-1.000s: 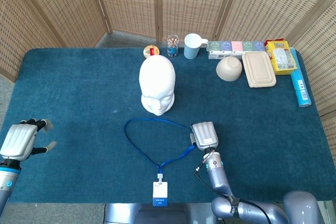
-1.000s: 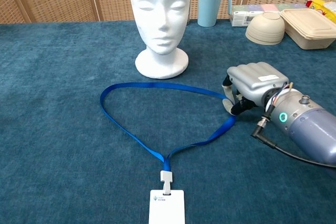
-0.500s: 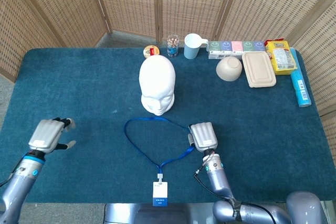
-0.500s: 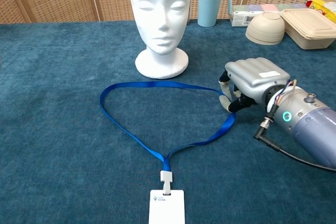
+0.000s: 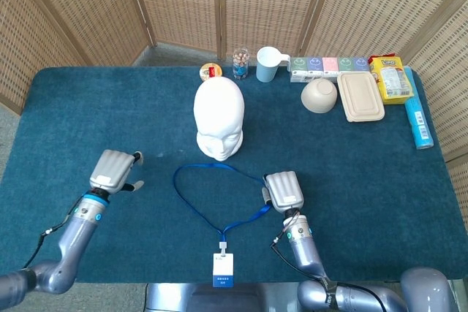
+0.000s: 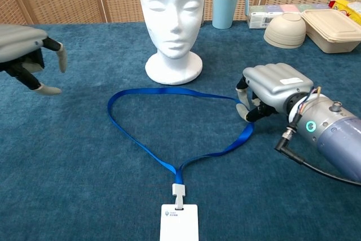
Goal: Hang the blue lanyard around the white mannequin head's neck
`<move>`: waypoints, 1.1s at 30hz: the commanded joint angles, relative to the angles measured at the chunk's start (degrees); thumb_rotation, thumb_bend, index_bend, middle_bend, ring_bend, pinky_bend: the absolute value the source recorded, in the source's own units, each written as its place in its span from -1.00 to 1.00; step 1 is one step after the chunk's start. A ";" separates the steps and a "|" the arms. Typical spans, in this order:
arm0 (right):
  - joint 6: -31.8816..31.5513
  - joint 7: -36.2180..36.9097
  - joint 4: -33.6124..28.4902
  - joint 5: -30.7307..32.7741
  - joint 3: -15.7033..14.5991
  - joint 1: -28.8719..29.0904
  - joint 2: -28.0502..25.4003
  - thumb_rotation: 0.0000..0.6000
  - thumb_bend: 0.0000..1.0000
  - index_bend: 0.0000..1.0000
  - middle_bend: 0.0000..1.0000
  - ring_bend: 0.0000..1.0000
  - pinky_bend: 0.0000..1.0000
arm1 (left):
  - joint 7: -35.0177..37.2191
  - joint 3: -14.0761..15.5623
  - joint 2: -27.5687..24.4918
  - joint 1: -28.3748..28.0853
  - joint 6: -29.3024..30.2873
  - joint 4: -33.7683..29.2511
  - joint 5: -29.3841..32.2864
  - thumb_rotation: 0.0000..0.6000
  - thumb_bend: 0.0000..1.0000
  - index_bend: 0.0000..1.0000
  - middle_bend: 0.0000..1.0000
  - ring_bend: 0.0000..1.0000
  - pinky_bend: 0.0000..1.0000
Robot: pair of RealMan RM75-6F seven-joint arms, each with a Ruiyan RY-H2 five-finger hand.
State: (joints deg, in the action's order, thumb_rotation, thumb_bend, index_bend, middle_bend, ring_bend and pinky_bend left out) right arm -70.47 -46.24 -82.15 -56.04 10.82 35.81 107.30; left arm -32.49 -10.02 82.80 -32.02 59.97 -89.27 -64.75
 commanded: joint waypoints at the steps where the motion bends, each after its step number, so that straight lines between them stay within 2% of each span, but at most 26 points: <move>1: 0.16 0.12 -0.02 0.08 0.02 -0.03 -0.09 0.79 0.15 0.38 1.00 1.00 1.00 | -1.81 -0.92 2.71 -1.66 -0.14 1.34 2.57 0.43 -0.57 -0.03 1.00 1.00 1.00; 9: 0.71 0.78 0.27 0.30 0.08 -0.12 -0.16 0.78 0.15 0.39 1.00 1.00 1.00 | -3.15 -2.32 7.83 -4.29 -0.07 3.59 7.14 0.54 -0.45 0.01 1.00 1.00 1.00; 17: 1.33 1.46 0.83 0.36 0.06 -0.09 0.00 0.79 0.15 0.40 1.00 1.00 1.00 | -4.23 -2.79 10.61 -6.21 -0.45 5.39 10.70 0.57 -0.37 0.02 1.00 1.00 1.00; 33: 2.16 2.25 1.30 1.00 0.04 -0.29 -0.24 0.78 0.15 0.40 1.00 1.00 1.00 | -6.55 -3.84 16.19 -10.82 -2.60 10.71 17.92 0.56 -0.37 0.02 1.00 1.00 1.00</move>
State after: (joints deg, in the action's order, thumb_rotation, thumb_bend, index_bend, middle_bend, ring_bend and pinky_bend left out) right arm -68.35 -44.05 -80.84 -55.09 10.86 35.54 107.08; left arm -39.11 -13.62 98.73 -42.55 57.49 -78.70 -47.13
